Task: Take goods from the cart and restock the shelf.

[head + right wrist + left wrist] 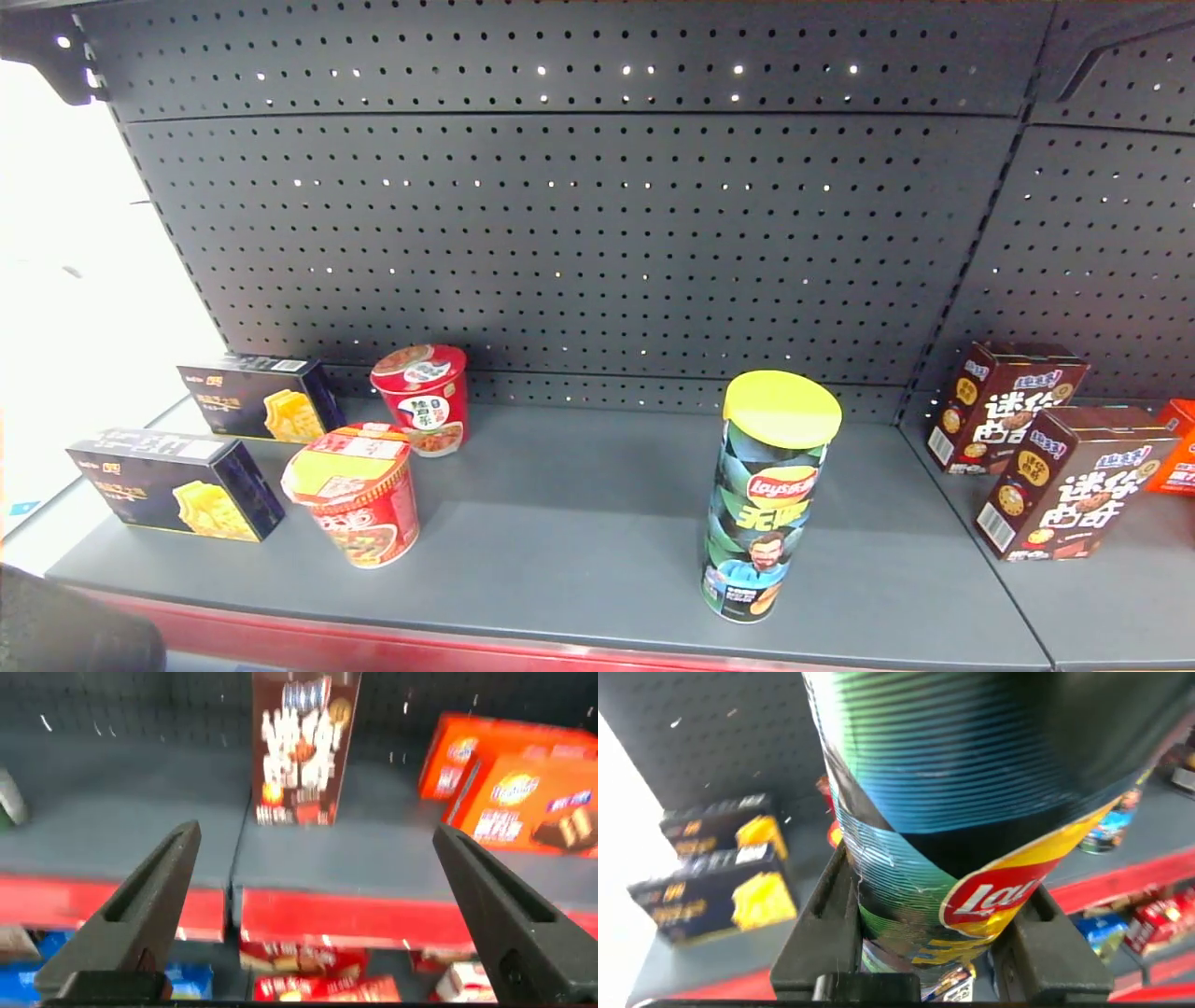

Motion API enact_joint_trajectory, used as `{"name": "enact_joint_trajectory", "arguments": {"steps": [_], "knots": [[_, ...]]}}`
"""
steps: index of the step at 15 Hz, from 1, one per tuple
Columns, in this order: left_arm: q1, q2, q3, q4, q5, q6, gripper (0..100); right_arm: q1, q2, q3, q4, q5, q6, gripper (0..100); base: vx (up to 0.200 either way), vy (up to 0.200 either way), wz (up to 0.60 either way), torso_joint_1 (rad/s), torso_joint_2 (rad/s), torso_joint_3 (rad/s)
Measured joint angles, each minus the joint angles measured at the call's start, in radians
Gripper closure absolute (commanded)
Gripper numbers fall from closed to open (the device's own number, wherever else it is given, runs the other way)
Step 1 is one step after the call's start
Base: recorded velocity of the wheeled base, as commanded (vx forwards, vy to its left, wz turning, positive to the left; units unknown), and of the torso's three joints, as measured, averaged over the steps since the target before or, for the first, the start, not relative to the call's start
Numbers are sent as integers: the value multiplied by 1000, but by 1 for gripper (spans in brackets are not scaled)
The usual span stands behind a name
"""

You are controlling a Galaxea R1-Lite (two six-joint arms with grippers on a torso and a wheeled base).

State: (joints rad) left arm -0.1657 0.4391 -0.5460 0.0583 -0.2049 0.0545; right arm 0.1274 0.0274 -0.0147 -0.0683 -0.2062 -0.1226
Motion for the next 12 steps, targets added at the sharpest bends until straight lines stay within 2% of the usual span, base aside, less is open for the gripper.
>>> {"name": "enact_joint_trajectory", "arguments": {"steps": [4, 7, 9, 12], "knots": [[-2, 127, -85, -33, -127, 10, 100, -1, -6, 10, 7, 70, 3, 0, 0, 0, 0, 0, 0, 0], [-5, 249, -132, -103, -214, 11, 100, -1, -7, 12, 6, 73, -1, 0, 0, 0, 0, 0, 0, 0], [-50, 348, -147, -185, -237, 9, 100, -1, -7, 13, 5, 81, -11, 0, 0, 0, 0, 0, 0, 0], [-140, 484, -176, -233, -244, 4, 100, -1, -7, 13, 5, 114, -11, 0, 0, 0, 0, 0, 0, 0]]}}
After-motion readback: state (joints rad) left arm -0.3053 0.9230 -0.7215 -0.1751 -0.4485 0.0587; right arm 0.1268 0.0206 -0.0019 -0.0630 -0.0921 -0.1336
